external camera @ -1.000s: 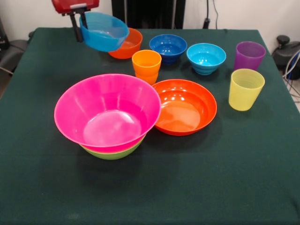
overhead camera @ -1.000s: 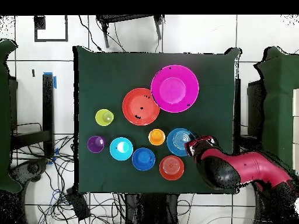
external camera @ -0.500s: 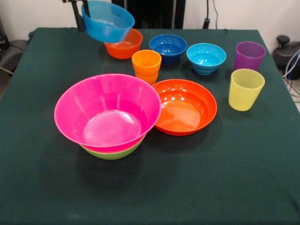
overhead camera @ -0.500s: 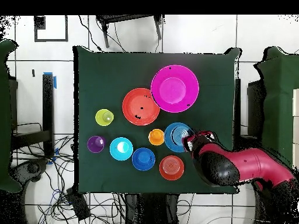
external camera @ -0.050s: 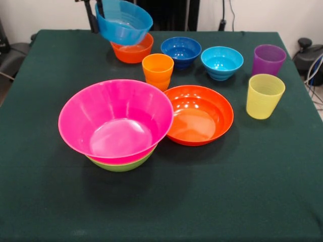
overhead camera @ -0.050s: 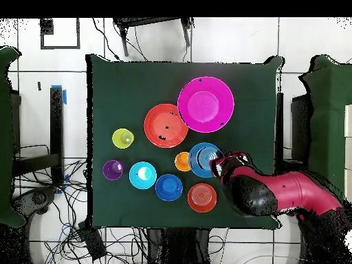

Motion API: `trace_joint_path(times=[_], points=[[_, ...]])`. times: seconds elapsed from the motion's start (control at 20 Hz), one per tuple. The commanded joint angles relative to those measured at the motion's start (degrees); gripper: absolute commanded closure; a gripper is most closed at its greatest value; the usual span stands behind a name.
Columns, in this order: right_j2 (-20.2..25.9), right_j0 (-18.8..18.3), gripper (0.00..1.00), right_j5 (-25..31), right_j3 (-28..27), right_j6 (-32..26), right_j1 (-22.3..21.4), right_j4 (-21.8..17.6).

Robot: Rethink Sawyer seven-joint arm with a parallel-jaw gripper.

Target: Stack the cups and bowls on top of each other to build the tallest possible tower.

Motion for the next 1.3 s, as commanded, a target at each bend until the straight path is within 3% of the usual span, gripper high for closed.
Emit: trace_joint_path(times=[0.05, 0.7, 1.0, 1.1, 1.3], points=[[-6.52, 6.41, 1.0, 7.11, -2.24, 2.53, 2.97, -1.22], [-9.74, 8.15, 1.0, 5.25, -4.17, 1.21, 6.36, -1.35], [-11.08, 10.35, 1.0, 6.58, -5.31, 0.83, 4.7, -1.44], [-9.76, 8.58, 1.0, 6.36, -4.15, 0.02, 3.55, 0.52], [-6.74, 6.57, 1.0, 12.29, -4.83, -4.1, 0.16, 5.34]])
